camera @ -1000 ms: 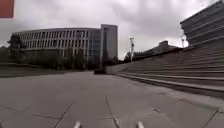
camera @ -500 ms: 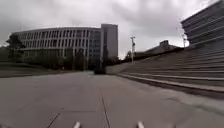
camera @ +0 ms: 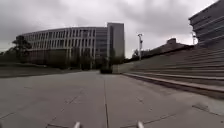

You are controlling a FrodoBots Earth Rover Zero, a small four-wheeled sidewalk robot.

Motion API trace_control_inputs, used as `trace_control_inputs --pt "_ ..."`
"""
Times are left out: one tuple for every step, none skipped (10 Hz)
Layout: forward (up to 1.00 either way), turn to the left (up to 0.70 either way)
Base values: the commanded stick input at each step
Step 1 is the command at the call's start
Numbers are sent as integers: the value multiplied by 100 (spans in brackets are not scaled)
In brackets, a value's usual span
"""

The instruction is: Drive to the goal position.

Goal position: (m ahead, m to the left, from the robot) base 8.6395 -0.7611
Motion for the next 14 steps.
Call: trace_control_inputs --pt "96 32" --pt "96 32" --pt "96 14" --pt "96 0" --pt "96 0" --pt "96 0" --pt "98 0" --pt "100 0" --pt "100 0" --pt "100 0" --pt "100 0" --pt "100 0" --pt "100 0" --pt "100 0"
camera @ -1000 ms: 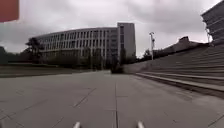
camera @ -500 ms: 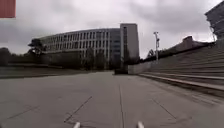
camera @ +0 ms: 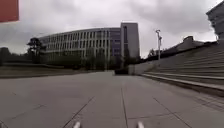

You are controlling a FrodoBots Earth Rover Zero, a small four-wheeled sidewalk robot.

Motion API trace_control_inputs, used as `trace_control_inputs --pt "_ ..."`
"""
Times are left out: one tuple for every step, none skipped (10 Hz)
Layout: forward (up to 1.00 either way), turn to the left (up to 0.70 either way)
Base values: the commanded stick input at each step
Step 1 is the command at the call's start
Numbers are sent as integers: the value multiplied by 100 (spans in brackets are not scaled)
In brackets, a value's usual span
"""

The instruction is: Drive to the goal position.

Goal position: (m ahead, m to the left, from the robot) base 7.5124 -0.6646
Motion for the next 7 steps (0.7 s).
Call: trace_control_inputs --pt "100 0" --pt "100 0" --pt "98 0" --pt "96 0" --pt "95 0" --pt "95 0" --pt "94 0"
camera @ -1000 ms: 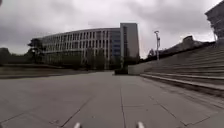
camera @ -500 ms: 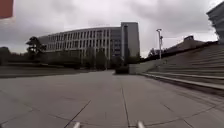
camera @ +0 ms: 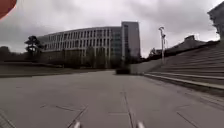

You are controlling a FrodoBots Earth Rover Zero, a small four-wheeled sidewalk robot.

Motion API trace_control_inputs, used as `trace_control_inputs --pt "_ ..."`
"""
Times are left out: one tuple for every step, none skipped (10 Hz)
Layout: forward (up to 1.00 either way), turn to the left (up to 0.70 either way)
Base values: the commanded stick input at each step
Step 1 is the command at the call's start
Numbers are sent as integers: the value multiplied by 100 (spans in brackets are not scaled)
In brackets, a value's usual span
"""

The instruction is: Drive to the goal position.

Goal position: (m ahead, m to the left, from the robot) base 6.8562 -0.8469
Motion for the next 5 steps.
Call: trace_control_inputs --pt "92 0" --pt "89 0" --pt "89 0" --pt "90 0" --pt "90 0"
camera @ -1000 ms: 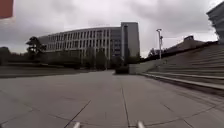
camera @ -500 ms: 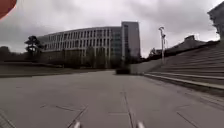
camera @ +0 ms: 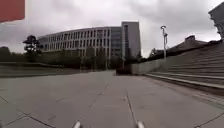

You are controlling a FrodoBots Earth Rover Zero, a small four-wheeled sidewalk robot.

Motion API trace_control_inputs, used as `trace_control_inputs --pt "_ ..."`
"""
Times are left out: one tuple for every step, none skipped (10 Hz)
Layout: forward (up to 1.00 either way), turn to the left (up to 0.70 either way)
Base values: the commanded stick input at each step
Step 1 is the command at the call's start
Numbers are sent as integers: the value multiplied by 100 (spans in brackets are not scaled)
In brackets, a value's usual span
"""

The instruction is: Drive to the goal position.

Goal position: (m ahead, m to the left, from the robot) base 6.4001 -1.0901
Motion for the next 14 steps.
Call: trace_control_inputs --pt "90 0" --pt "90 0" --pt "90 0" --pt "90 0" --pt "90 0" --pt "90 0" --pt "90 0" --pt "90 0" --pt "90 0" --pt "90 0" --pt "90 0" --pt "90 0" --pt "90 0" --pt "90 0"
